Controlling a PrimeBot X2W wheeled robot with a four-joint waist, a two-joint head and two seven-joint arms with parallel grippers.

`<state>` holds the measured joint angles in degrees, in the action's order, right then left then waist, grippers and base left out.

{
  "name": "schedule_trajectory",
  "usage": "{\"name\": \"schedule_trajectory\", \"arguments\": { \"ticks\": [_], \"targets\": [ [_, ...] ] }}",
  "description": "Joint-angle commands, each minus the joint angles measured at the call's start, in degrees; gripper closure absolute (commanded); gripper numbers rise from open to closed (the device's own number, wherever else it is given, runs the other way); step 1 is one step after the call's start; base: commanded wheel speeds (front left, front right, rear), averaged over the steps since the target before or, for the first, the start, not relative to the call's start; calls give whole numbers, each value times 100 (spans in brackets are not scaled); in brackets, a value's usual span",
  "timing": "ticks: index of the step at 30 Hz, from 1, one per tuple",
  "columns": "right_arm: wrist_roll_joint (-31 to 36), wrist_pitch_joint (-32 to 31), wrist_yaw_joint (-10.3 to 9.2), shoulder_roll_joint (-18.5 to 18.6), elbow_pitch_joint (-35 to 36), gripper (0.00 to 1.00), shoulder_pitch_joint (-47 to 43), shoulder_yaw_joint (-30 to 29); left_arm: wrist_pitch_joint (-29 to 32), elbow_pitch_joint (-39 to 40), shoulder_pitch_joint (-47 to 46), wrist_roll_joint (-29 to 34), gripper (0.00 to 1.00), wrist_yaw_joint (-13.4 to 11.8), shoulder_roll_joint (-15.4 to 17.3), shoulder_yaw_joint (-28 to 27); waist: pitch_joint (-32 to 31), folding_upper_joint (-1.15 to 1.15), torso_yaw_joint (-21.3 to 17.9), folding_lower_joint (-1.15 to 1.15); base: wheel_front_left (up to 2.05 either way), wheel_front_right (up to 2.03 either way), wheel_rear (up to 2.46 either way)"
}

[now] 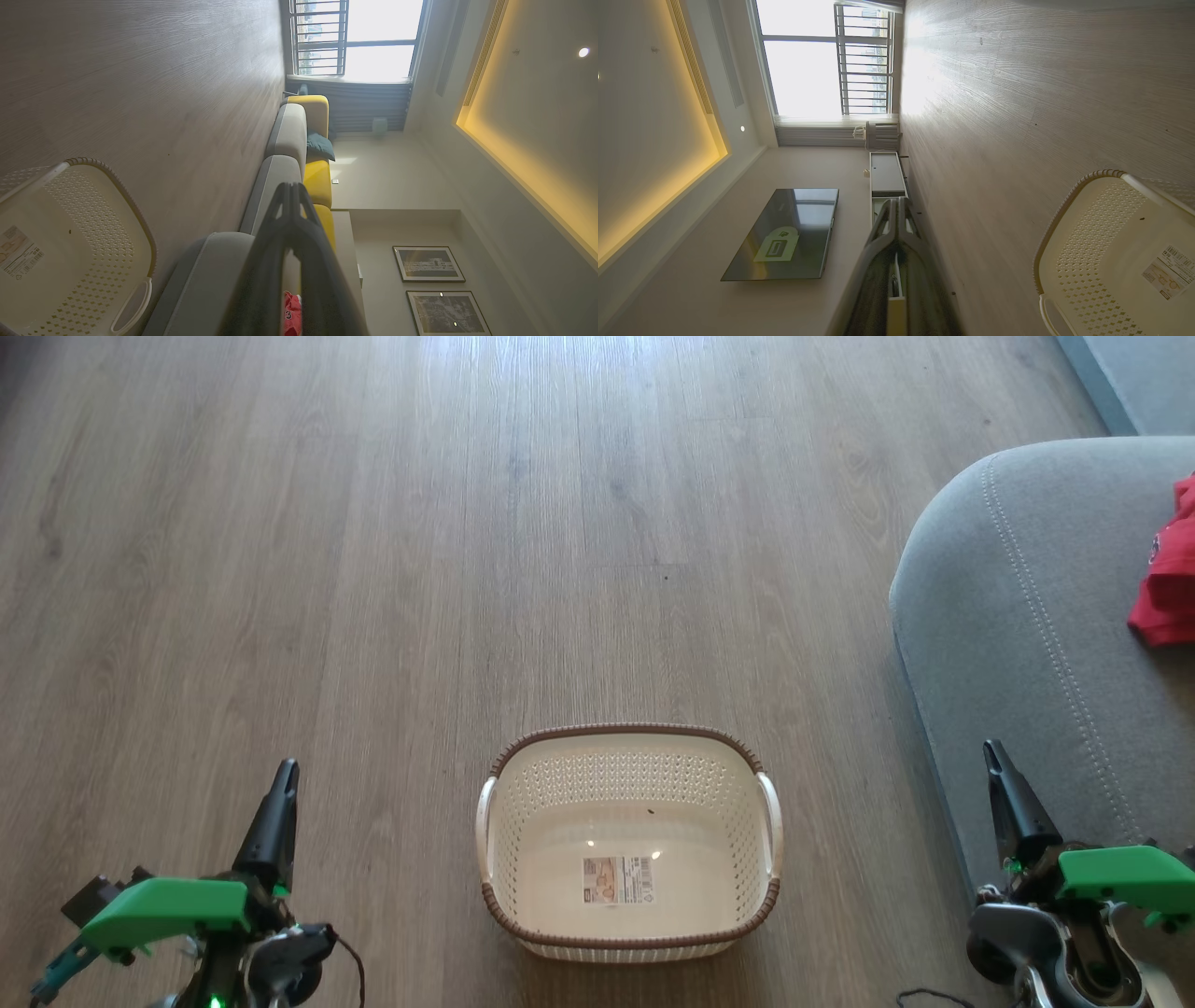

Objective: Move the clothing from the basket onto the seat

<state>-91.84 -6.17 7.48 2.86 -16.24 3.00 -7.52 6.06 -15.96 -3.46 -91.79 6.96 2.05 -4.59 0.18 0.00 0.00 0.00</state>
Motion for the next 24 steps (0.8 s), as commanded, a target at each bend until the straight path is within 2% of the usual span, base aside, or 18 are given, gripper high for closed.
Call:
{"name": "schedule_trajectory", "arguments": {
  "ticks": [1, 24],
  "targets": [
    [-32, -32, 1, 2, 222, 100, 319, 100, 43, 190, -273, -38, 100, 53, 83, -193, 0, 0, 0, 0, 0, 0, 0],
    [-33, -32, 1, 2, 222, 100, 319, 100, 42, 191, -273, -39, 100, 53, 83, -193, 0, 0, 0, 0, 0, 0, 0]
  ]
}}
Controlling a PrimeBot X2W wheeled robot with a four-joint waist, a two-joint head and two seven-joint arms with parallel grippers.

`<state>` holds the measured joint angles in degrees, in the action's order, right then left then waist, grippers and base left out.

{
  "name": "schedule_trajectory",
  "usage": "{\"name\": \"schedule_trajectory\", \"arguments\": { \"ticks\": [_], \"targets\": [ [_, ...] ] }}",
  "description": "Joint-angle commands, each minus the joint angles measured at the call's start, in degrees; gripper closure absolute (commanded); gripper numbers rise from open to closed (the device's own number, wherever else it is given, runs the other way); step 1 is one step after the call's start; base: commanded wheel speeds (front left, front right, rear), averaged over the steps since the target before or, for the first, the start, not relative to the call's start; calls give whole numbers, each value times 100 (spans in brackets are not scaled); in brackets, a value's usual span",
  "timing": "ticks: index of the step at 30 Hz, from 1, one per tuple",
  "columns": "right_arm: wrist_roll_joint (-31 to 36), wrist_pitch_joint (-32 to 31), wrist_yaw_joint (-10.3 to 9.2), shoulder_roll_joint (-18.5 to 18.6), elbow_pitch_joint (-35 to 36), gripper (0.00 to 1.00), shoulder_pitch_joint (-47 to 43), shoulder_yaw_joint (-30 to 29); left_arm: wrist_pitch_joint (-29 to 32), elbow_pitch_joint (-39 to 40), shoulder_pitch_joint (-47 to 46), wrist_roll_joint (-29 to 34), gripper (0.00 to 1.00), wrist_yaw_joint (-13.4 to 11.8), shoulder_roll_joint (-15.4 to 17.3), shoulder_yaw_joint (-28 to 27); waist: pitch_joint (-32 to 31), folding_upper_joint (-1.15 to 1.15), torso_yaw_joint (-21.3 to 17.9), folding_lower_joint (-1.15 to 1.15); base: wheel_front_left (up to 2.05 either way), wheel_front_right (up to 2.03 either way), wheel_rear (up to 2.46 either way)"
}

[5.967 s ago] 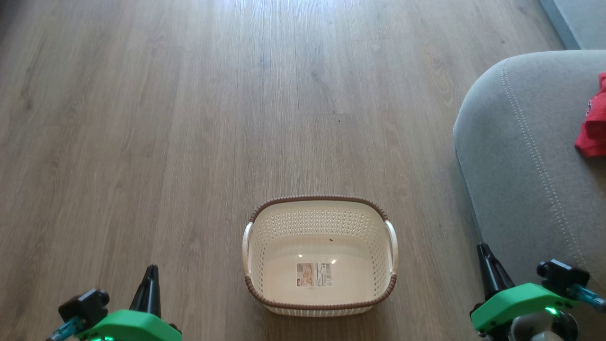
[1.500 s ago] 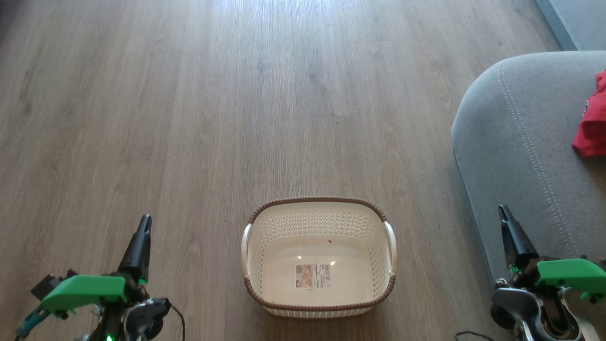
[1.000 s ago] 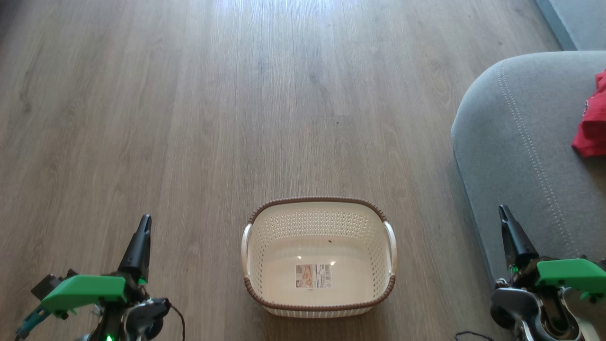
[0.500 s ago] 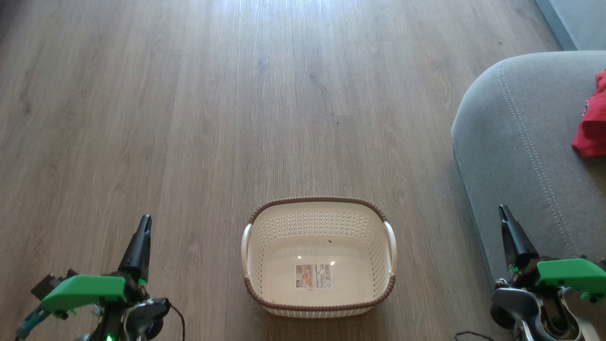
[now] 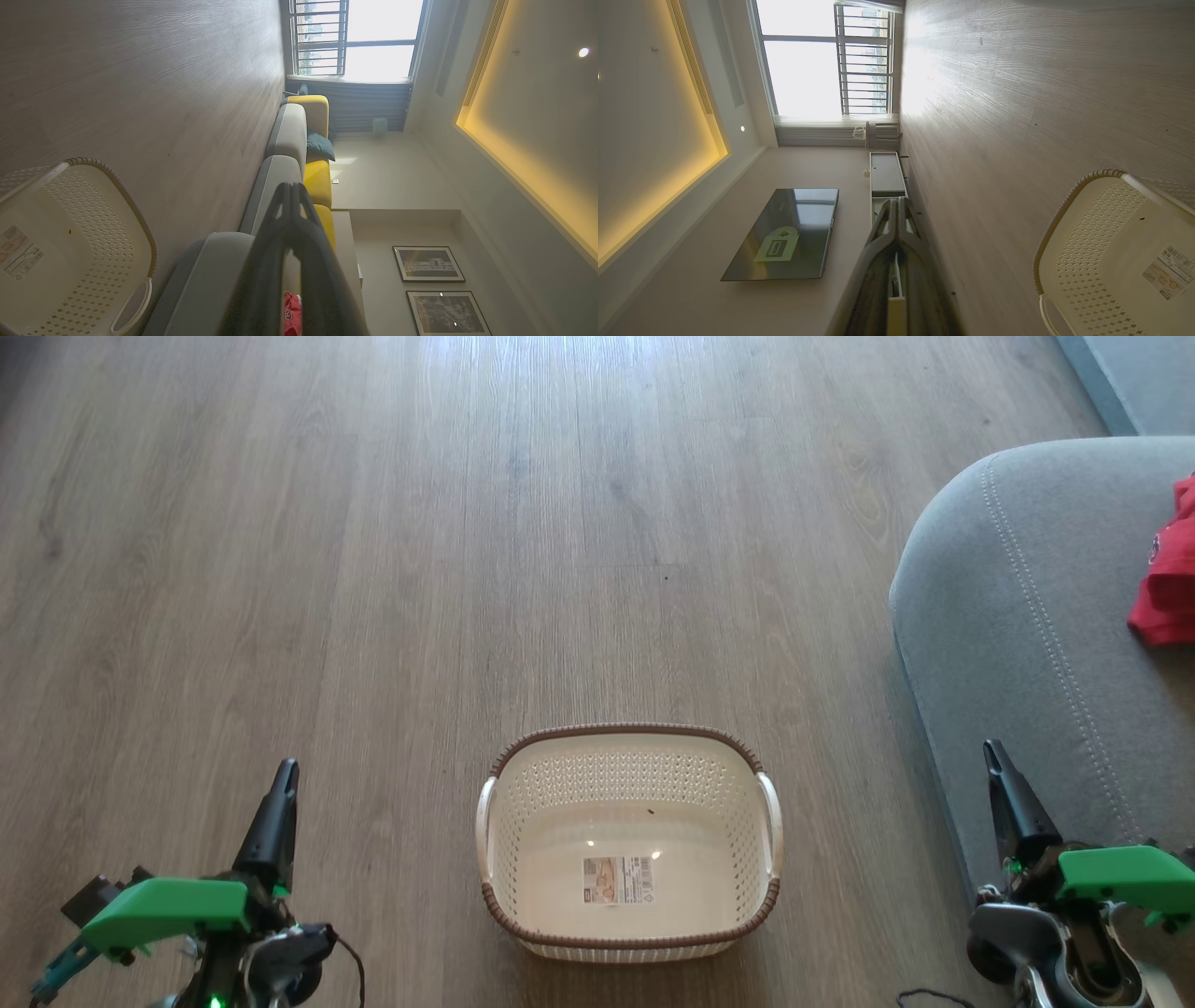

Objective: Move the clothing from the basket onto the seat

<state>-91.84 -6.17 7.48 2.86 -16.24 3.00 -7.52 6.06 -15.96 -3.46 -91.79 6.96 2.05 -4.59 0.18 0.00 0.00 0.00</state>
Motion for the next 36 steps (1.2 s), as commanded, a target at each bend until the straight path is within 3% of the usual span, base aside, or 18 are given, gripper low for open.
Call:
{"name": "schedule_trajectory", "arguments": {
  "ticks": [1, 36],
  "targets": [
    [-33, -32, 1, 2, 222, 100, 319, 100, 42, 191, -273, -39, 100, 53, 83, -193, 0, 0, 0, 0, 0, 0, 0],
    [-33, -31, 1, 2, 222, 100, 319, 101, 42, 191, -273, -39, 100, 53, 83, -192, 0, 0, 0, 0, 0, 0, 0]
  ]
}}
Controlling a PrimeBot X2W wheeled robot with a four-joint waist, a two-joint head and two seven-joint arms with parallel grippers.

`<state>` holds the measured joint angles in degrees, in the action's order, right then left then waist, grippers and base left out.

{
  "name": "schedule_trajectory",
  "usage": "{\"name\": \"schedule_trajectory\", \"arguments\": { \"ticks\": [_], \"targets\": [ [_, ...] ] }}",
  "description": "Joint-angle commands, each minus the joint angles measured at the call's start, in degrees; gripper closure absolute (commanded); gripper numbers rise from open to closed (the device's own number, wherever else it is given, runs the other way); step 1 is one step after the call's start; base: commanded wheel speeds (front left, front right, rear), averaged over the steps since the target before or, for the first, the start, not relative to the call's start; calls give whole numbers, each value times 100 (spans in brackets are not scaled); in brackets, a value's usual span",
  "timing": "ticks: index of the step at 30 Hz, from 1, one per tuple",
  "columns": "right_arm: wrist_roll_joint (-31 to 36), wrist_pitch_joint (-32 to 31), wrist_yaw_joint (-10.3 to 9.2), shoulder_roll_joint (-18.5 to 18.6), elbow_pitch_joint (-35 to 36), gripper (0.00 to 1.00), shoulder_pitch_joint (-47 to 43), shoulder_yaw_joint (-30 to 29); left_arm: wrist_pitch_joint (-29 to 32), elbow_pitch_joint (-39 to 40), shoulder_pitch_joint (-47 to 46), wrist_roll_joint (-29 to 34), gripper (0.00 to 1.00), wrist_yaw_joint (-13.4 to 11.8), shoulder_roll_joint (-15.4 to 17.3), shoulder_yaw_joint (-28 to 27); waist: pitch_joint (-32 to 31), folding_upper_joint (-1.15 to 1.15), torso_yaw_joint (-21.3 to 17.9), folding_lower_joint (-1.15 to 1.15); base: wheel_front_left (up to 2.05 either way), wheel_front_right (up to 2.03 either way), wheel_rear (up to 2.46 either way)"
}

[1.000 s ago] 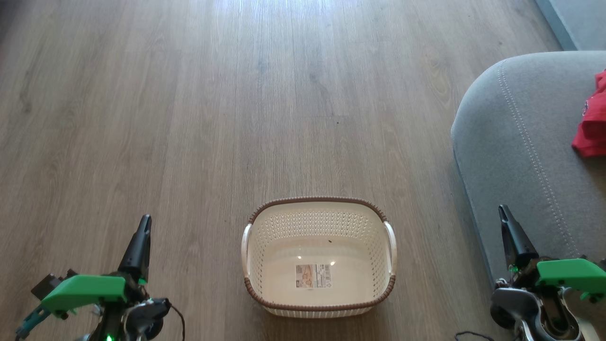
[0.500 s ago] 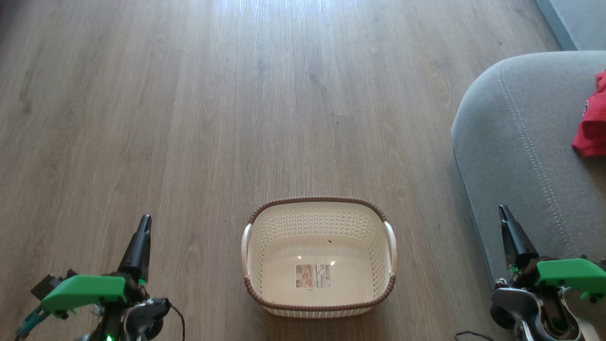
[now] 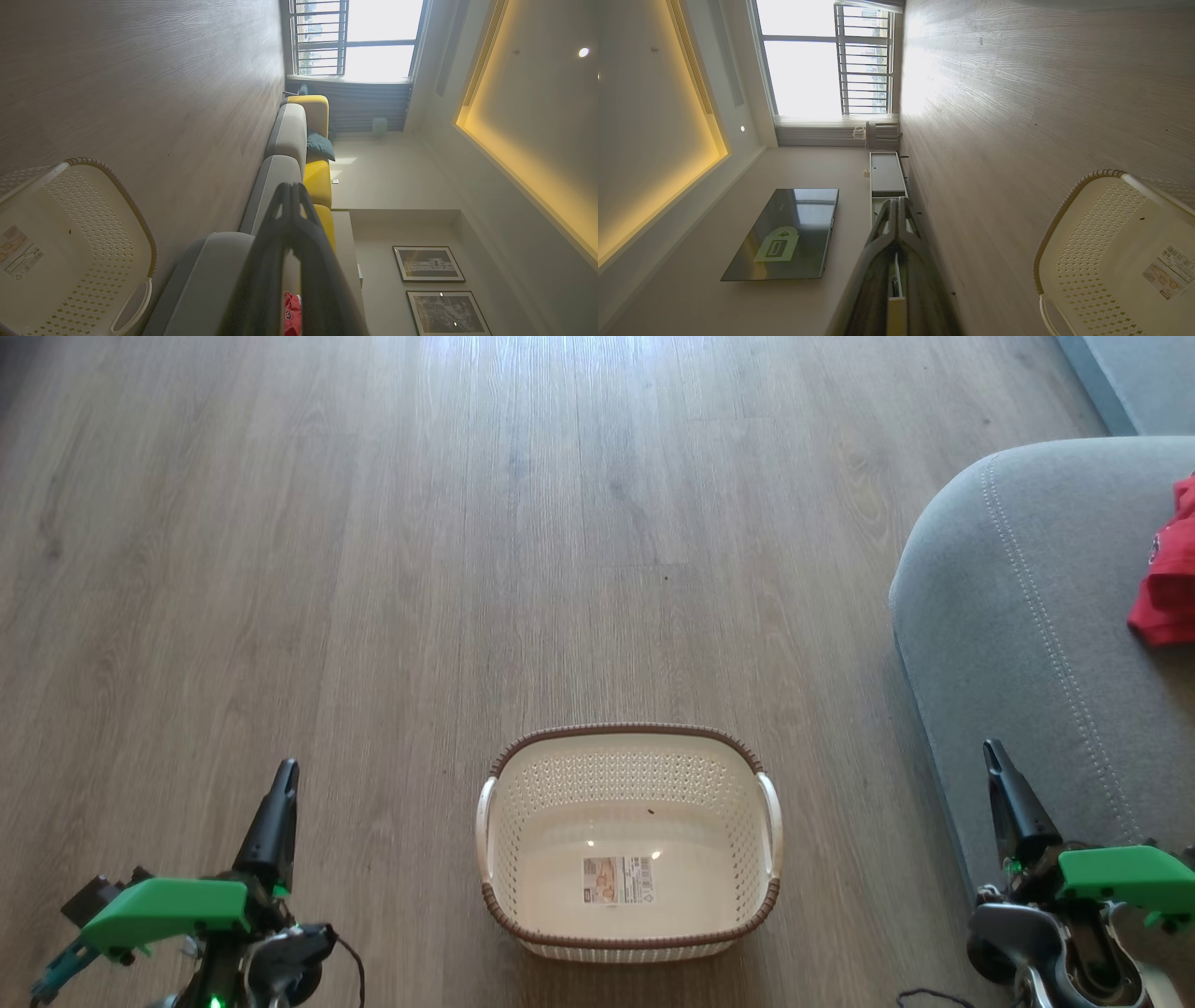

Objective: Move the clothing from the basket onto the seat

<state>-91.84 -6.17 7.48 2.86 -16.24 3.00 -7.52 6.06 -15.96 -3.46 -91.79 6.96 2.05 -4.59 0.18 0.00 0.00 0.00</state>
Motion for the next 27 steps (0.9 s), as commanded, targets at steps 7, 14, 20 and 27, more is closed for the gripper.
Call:
{"name": "schedule_trajectory", "arguments": {
  "ticks": [7, 14, 20, 27],
  "targets": [
    [-33, -31, 1, 1, 222, 100, 318, 101, 42, 191, -273, -39, 100, 53, 83, -192, 0, 0, 0, 0, 0, 0, 0],
    [-33, -31, 1, 1, 222, 100, 318, 101, 42, 191, -273, -39, 100, 53, 83, -192, 0, 0, 0, 0, 0, 0, 0],
    [-33, -31, 1, 1, 222, 100, 318, 101, 42, 191, -273, -39, 100, 53, 83, -192, 0, 0, 0, 0, 0, 0, 0],
    [-33, -31, 1, 1, 222, 100, 318, 101, 42, 191, -273, -39, 100, 53, 83, -192, 0, 0, 0, 0, 0, 0, 0]
  ]
}}
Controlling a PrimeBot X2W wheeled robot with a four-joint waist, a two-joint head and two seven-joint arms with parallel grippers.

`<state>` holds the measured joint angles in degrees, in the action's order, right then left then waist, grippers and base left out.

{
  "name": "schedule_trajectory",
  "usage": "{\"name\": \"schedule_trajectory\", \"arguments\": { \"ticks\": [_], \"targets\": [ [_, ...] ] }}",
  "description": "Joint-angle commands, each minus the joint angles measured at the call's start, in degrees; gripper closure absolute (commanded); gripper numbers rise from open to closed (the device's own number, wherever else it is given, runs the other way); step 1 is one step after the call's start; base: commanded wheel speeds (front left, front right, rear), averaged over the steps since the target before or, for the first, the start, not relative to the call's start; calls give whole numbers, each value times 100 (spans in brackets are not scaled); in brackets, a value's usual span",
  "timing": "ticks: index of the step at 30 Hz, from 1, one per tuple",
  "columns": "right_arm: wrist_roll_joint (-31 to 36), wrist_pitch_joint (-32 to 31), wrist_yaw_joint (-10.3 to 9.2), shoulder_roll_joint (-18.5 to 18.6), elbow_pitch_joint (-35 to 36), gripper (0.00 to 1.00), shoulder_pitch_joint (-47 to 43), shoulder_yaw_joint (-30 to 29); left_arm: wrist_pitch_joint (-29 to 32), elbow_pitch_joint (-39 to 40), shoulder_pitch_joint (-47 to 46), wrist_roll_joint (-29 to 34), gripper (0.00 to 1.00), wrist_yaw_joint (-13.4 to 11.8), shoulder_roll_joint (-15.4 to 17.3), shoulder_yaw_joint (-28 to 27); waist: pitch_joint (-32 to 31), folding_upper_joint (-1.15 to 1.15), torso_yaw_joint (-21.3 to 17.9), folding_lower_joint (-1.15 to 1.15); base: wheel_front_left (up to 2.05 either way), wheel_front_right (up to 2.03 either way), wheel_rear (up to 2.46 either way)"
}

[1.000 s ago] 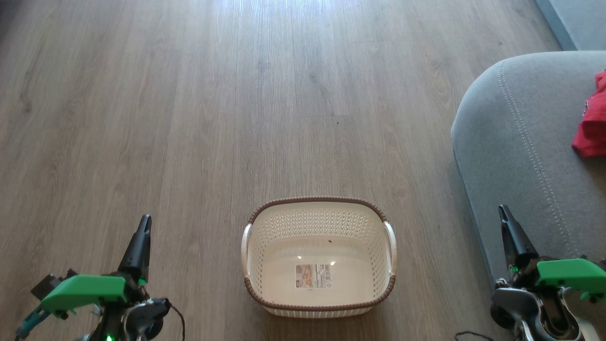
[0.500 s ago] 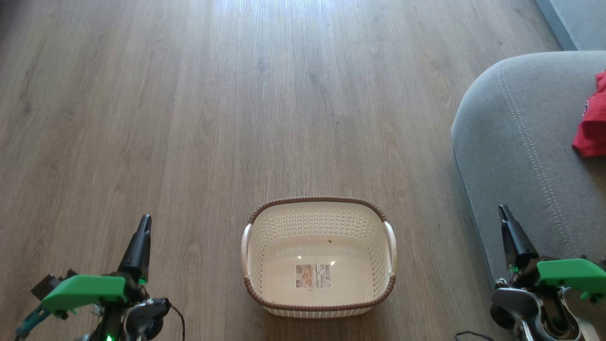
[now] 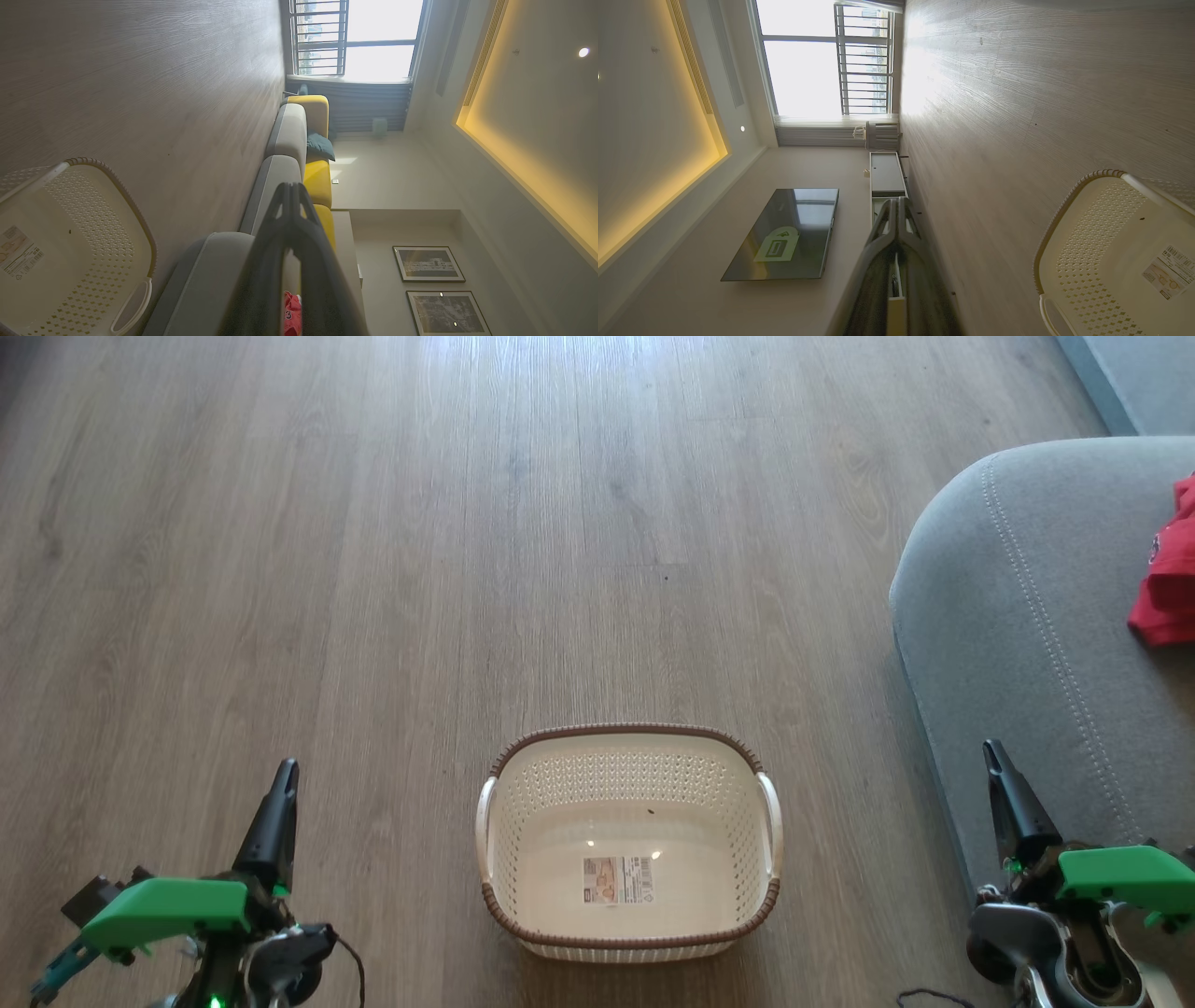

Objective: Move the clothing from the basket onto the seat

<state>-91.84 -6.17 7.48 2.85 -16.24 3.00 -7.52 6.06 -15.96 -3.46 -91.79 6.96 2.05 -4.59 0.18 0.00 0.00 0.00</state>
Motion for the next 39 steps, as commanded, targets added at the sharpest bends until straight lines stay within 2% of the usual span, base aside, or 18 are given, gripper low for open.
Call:
{"name": "schedule_trajectory", "arguments": {
  "ticks": [1, 39],
  "targets": [
    [-33, -31, 1, 3, 222, 100, 318, 101, 42, 191, -273, -39, 100, 53, 83, -192, 0, 0, 0, 0, 0, 0, 0],
    [-34, -31, 1, 3, 222, 100, 318, 101, 42, 192, -272, -39, 100, 53, 83, -192, 0, 0, 0, 0, 0, 0, 0]
  ]
}}
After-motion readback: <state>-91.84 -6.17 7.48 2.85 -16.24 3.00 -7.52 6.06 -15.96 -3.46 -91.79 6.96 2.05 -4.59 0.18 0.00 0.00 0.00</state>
